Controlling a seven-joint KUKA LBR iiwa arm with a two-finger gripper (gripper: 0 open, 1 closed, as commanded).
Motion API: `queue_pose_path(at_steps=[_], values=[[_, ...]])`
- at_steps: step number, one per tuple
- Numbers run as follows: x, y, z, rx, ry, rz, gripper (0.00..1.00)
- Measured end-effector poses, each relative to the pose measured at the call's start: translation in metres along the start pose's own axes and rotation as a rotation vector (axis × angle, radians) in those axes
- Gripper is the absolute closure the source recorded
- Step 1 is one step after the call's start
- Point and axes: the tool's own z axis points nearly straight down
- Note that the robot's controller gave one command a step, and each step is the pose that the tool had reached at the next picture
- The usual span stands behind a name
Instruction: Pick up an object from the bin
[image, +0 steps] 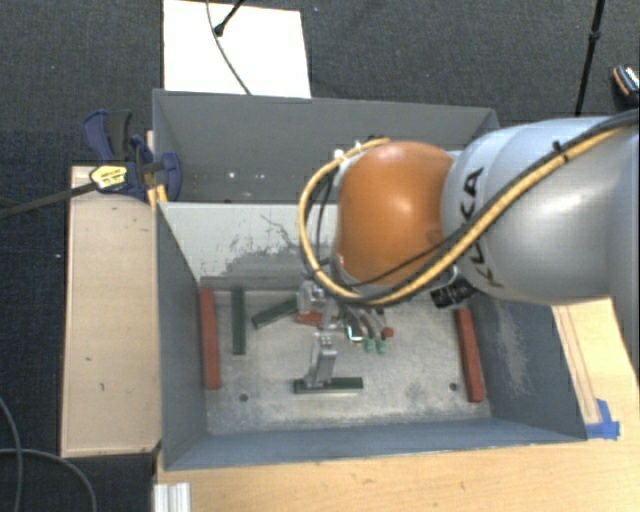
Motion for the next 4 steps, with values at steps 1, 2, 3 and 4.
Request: queue_pose_path(at_steps=[1,2,3,4], values=[[-0.047,-0.063,0.038,0.002,-0.009,-0.116,0.0],[-0.01,-0.055,0.127,0.0,0.0,-0.055,0.0],[0.029,-0.03,0.124,-0.001,-0.005,0.03,0.0],[0.028,-0.031,0.124,-0.001,-0.007,0.036,1.0]])
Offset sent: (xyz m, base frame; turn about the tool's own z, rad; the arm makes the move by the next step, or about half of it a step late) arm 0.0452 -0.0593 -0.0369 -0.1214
